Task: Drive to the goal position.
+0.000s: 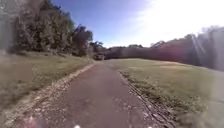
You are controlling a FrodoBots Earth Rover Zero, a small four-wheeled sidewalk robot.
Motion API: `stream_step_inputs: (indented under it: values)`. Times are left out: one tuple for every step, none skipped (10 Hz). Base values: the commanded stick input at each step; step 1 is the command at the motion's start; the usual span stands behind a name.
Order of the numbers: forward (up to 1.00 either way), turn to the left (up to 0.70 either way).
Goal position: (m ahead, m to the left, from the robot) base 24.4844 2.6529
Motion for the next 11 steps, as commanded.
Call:
stream_step_inputs:
  values:
    - [0.7,0.13]
    - [0.7,0.03]
    - [0.7,0.0]
    - [0.7,0.0]
    - [0.7,0.0]
    - [0.7,0.0]
    - [0.7,0.0]
    - [0.7,0.0]
    - [0.7,0.0]
    - [0.7,0.0]
    - [0.7,0.0]
